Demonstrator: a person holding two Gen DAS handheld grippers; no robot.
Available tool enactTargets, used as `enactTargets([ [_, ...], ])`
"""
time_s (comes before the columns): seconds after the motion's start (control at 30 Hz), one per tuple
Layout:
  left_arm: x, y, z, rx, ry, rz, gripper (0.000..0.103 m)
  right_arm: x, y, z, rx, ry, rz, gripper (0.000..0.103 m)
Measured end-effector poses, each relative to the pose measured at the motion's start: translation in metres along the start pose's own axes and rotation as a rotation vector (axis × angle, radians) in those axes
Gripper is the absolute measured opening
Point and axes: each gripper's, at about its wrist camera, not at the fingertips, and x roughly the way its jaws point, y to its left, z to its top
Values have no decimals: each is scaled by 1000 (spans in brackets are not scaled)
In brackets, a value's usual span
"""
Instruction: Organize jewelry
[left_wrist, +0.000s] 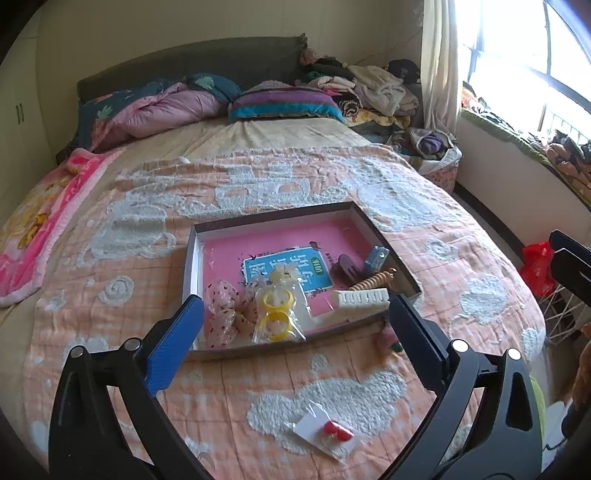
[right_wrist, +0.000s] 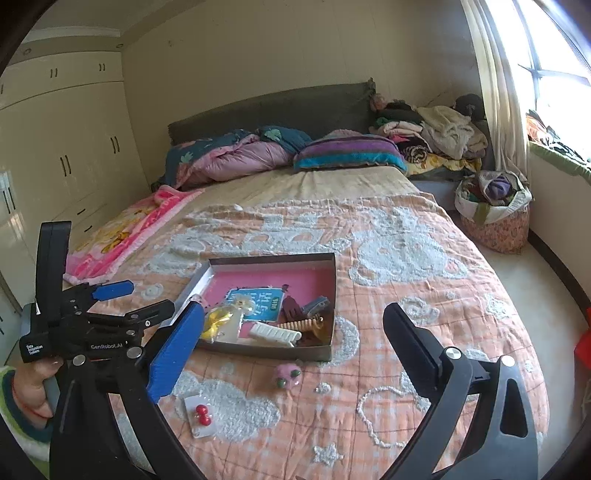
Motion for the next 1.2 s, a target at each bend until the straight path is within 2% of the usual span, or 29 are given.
enactTargets([
  [0.47,-35,-7,-29,10,-21,-29,93,-33,16,-9,-25,-25,12,97],
  [0.83,-31,-3,-65,22,36,-10,93,-30,25,-32,-50,20,24,98],
  [1.2,-18,-4,-101,38,117,8,93,-7,23,-58,-75,95,28,98],
])
